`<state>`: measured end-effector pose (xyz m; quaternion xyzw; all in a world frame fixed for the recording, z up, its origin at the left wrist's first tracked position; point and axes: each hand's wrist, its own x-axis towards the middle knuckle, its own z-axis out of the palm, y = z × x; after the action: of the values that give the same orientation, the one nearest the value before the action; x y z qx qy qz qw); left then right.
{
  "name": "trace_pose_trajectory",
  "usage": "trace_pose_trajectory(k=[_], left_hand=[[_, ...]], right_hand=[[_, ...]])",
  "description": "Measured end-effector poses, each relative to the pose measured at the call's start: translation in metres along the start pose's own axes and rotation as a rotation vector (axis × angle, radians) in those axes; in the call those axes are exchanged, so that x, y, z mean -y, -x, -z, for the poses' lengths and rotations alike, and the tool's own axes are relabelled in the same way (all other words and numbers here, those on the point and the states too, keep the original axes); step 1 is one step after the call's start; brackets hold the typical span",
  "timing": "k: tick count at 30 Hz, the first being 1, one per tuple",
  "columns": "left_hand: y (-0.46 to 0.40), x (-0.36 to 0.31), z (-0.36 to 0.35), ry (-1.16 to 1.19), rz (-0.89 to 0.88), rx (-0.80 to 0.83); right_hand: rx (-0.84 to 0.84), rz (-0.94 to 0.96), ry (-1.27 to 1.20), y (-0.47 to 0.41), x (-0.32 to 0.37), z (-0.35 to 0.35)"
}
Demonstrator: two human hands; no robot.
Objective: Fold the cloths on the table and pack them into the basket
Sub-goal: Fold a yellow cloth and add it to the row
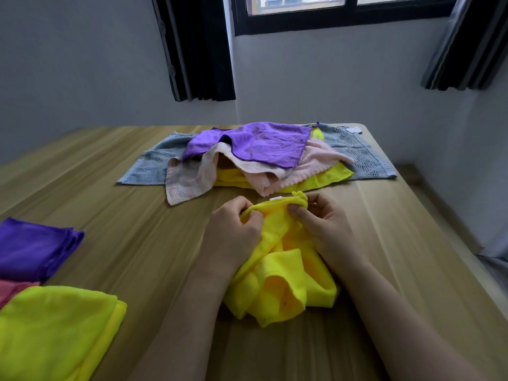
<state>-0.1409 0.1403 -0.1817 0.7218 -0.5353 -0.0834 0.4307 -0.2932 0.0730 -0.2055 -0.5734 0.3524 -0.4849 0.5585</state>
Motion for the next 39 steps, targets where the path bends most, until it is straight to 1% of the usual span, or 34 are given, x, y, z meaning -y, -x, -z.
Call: trace_pose_trajectory(k=[6,9,11,13,17,19,21,24,26,28,30,32,34,36,39], left_hand=[[0.001,-0.002,0.001,0.018,0.035,-0.027],[0.002,-0.003,-0.001,0.002,0.017,-0.065],[0.001,-0.001,-0.002,0.002,0.006,-0.039],[0.003,0.001,0.0,-0.028,-0.003,0.024],[0.003,-0.012,0.021,-0.171,-0.027,0.11],[-0.004,-0.026,0.038,-0.229,-0.028,0.218],[-0.01,-0.042,0.063,-0.337,-0.053,0.315],[-0.012,-0.075,0.111,-0.5,-0.117,0.327],[-0.009,-0.096,0.138,-0.644,-0.164,0.342],[-0.001,-0.115,0.161,-0.853,-0.217,0.308],[0.009,-0.131,0.182,-1.061,-0.245,0.22],[0.017,-0.145,0.201,-1.218,-0.286,0.104],[0.022,-0.154,0.215,-1.295,-0.357,-0.039],[0.025,-0.156,0.227,-1.313,-0.435,-0.176],[0.03,-0.155,0.24,-1.295,-0.52,-0.289]], right_hand=[[-0.087,0.123,0.007,0.004,0.002,-0.002],[-0.147,0.17,0.015,0.006,0.004,-0.002],[-0.173,0.197,0.034,0.007,0.005,-0.002],[-0.186,0.207,0.061,0.008,0.007,-0.002],[-0.216,0.201,0.122,0.014,0.022,-0.01],[-0.217,0.218,0.14,0.012,0.036,-0.014],[-0.227,0.255,0.145,0.011,0.061,-0.019],[-0.223,0.32,0.142,0.014,0.109,-0.028],[-0.208,0.381,0.24,0.018,0.138,-0.032],[-0.167,0.433,0.336,0.024,0.165,-0.036],[-0.109,0.471,0.402,0.029,0.186,-0.039],[-0.066,0.459,0.449,0.034,0.204,-0.042],[-0.028,0.407,0.452,0.039,0.219,-0.044],[0.057,0.298,0.404,0.048,0.234,-0.049],[0.241,0.1,0.291,0.066,0.254,-0.056]])
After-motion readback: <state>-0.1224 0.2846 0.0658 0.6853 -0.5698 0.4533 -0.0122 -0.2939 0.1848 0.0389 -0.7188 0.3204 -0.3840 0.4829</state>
